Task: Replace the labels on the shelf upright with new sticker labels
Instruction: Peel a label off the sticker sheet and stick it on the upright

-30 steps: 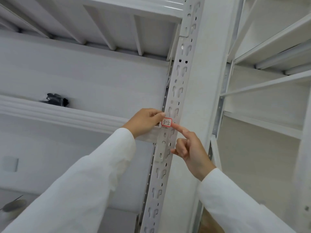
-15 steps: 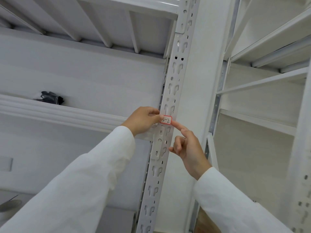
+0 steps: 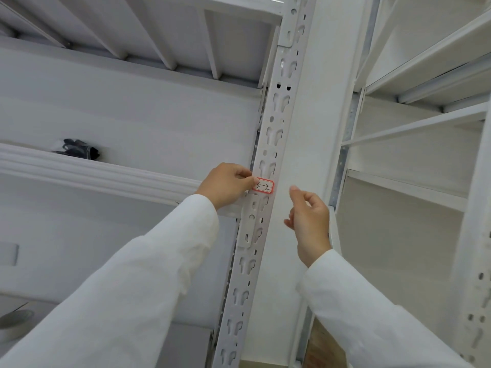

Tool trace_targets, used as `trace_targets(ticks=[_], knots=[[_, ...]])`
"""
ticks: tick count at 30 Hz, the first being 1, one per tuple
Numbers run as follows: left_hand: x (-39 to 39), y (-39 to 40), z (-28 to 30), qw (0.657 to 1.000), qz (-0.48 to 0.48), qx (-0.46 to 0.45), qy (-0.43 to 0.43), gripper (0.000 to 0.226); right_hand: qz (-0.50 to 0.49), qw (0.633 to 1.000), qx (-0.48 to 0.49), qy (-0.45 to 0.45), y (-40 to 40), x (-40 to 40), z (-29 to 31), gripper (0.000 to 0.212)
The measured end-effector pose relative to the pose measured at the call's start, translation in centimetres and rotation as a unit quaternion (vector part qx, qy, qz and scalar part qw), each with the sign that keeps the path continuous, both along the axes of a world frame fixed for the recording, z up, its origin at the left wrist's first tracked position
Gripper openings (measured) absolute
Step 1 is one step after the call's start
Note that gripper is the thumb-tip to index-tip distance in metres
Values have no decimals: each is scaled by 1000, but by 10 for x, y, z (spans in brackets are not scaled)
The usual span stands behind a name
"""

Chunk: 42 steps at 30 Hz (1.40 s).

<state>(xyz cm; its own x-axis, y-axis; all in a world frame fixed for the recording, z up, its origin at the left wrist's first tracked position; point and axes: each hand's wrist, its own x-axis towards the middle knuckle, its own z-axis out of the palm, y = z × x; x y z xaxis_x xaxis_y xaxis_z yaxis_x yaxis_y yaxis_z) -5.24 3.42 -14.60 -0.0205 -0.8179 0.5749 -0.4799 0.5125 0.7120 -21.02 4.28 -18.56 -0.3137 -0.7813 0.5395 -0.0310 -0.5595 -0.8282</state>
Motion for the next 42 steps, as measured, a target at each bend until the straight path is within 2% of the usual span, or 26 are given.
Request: trace_targets(ticks=[2, 6, 9, 12, 17, 19, 21, 26, 32, 34, 37, 40, 42], knots=[[1, -1, 1, 1000, -7, 4, -3, 25, -1, 998, -8, 56, -3, -3, 7, 23], [1, 0, 4, 1000, -16, 18, -15, 41, 63, 983, 18, 172, -10, 8, 29, 34], [0, -2, 2, 998, -6, 6, -55, 31, 68, 973, 31, 218, -20, 11, 36, 30], [-2, -2, 1, 997, 11, 4, -75, 32, 118, 964, 29, 235, -20, 4, 36, 23], [0, 5, 0, 995, -1, 22, -94, 58, 173, 952, 13, 252, -19, -7, 33, 15], [3, 6, 3, 993, -17, 37, -109, 49, 177, 947, 14, 266, -19, -9, 32, 15], [6, 5, 5, 991, -39, 57, -113, 39, 160, 948, 21, 275, -17, -7, 32, 22], [7, 5, 9, 990, -55, 73, -103, 45, 69, 963, 22, 260, -21, 9, 37, 32], [6, 5, 7, 992, -52, 64, -97, 38, 221, 923, 88, 303, -17, -18, 47, 22], [5, 4, 6, 994, -50, 53, -85, 37, 243, 913, 118, 306, -15, -21, 51, 22], [-3, 0, 5, 997, -7, 35, -65, 43, 204, 922, 145, 295, -13, -15, 55, 26], [-8, -2, 5, 996, 44, 23, -79, 44, 142, 935, 117, 302, -15, -7, 52, 34], [-9, -2, 6, 995, 46, 27, -79, 40, 140, 935, 100, 310, -17, -6, 51, 33]])
